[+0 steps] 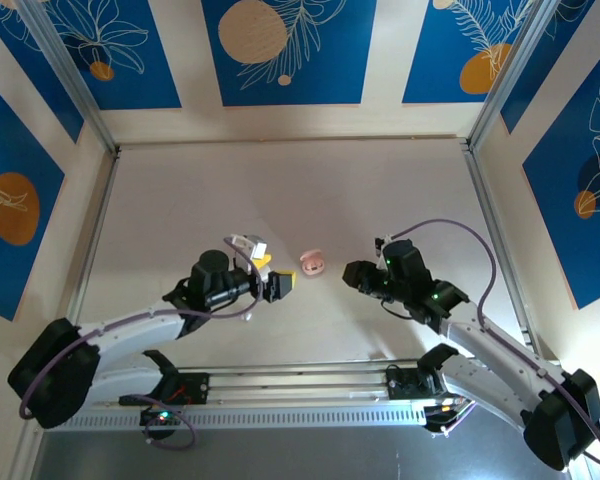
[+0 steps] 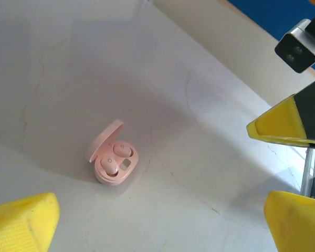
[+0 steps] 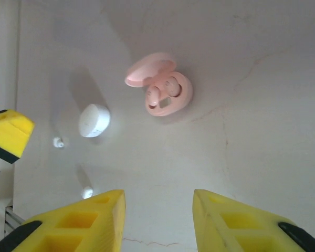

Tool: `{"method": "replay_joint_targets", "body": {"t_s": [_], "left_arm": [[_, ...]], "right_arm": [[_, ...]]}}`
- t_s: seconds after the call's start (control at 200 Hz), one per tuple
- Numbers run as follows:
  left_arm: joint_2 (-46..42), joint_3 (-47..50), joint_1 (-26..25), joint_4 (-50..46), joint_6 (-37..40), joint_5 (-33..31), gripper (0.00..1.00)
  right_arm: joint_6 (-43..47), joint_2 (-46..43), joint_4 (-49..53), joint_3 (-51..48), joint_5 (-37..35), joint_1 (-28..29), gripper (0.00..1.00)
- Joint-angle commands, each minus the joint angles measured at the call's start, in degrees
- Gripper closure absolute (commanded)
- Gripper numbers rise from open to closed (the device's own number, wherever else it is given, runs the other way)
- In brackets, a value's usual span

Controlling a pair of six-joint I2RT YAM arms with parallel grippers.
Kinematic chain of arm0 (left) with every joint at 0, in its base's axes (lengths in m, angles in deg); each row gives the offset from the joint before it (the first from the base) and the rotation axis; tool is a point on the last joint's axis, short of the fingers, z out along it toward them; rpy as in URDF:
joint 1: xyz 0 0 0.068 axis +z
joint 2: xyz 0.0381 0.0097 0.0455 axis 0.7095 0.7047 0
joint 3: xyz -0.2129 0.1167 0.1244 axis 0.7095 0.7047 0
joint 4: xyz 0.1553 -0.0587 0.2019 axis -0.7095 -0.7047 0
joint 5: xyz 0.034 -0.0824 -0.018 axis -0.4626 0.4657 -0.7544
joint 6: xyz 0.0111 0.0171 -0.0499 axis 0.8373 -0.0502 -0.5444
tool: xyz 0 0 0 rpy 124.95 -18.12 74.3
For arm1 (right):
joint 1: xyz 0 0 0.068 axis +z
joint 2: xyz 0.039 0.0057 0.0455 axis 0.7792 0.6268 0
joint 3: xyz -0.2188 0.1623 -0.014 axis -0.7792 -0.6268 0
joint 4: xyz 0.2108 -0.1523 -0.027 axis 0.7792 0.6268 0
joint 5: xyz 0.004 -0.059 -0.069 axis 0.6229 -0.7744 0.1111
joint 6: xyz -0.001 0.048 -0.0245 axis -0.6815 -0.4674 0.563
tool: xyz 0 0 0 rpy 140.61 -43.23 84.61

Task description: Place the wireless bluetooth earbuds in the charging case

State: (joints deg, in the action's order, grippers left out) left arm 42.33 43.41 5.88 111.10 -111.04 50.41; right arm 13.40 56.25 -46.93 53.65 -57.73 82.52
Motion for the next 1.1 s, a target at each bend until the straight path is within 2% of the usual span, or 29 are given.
{"method": "replay_joint_targets", "body": {"t_s": [0.0, 0.085, 0.255, 0.33, 0.425, 0.545, 0.65, 0.8, 1.095], "left_arm": [[3.1, -2.4, 2.3, 1.6, -4.1, 5.9, 0.0], [6.2, -3.6, 4.7, 2.0, -7.1, 9.5, 0.05], [11.2, -6.4, 8.3, 4.4, -11.8, 18.3, 0.22], [11.8, -8.4, 8.6, 1.7, -11.3, 18.8, 0.26], [11.5, -12.1, 8.6, -7.0, -7.8, 17.1, 0.29], [10.9, -17.9, 8.6, -19.9, -3.6, 12.5, 0.36], [12.2, -22.9, 8.6, -26.4, -2.0, 10.3, 0.45], [16.3, -29.9, 8.6, -31.6, -0.7, 8.6, 0.58], [27.5, -41.3, 8.4, -36.3, 0.0, 10.0, 0.79]], "right_arm": [[1.2, 4.0, -1.4, 3.6, 4.3, -0.5, 0.64], [0.0, 7.5, -2.5, 4.3, 5.2, -0.4, 0.69], [-5.3, 13.5, -11.8, 1.9, 7.9, -0.3, 0.88], [-6.9, 16.3, -15.3, 1.5, 8.1, 0.0, 0.94], [-8.4, 20.1, -19.0, 1.1, 7.9, 0.4, 1.0], [-9.5, 23.9, -21.1, 1.1, 7.2, 0.9, 1.0], [-9.8, 26.5, -22.6, 1.0, 6.2, 1.6, 1.0], [-10.4, 30.5, -25.0, 1.1, 5.8, 2.1, 1.0], [-11.9, 38.5, -31.7, 1.5, 6.7, 2.2, 1.0]]}}
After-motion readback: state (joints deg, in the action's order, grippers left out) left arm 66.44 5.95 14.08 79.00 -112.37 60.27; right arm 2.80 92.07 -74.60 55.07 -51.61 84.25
